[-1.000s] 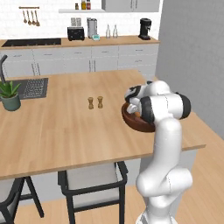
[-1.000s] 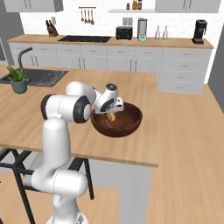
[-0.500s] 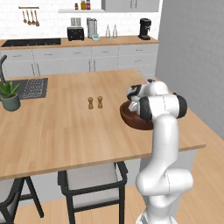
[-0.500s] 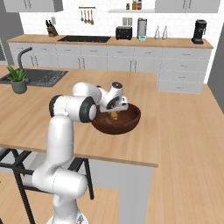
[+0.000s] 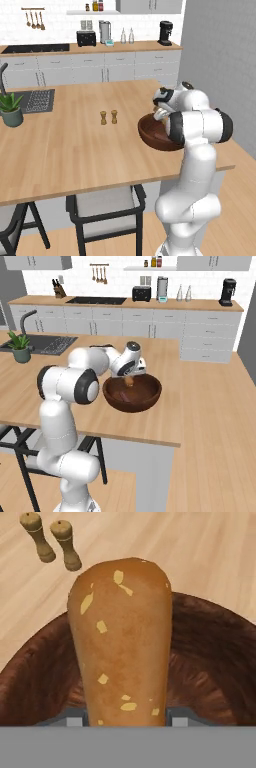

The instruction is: Place one bun and one sausage from the bowl on each plate.

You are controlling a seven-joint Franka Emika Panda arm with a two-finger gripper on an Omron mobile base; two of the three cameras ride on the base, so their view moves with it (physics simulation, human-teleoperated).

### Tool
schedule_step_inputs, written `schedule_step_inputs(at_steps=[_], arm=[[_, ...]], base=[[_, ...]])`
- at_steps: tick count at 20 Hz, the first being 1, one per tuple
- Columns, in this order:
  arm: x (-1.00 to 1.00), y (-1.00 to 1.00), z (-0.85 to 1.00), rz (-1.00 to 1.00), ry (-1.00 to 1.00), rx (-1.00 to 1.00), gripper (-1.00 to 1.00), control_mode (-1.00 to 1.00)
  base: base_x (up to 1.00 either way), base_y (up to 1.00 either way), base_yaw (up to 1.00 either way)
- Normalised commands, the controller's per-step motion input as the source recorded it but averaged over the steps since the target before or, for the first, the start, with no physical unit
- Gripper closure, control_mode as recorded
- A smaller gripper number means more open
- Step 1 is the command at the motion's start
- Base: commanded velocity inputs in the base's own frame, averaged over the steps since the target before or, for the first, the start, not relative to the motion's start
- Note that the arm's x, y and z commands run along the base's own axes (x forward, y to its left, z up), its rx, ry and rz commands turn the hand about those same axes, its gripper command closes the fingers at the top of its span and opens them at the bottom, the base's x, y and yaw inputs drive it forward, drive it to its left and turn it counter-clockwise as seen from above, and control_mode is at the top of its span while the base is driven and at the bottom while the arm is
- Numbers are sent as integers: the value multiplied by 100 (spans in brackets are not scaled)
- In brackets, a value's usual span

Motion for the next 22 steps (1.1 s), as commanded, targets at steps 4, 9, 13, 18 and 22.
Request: schedule_step_inputs(at_steps=[4, 9, 13, 18, 22], arm=[[-68, 2, 100, 0, -14, 0, 100, -100], [-89, 0, 100, -5, 1, 0, 100, -100], [-100, 0, 94, -14, 23, 0, 100, -100], [-100, 0, 43, -18, 37, 0, 100, -100], [-100, 0, 4, -15, 29, 0, 100, -100]], base=[[0, 0, 0], [0, 0, 0], [0, 0, 0], [0, 0, 0], [0, 0, 0]])
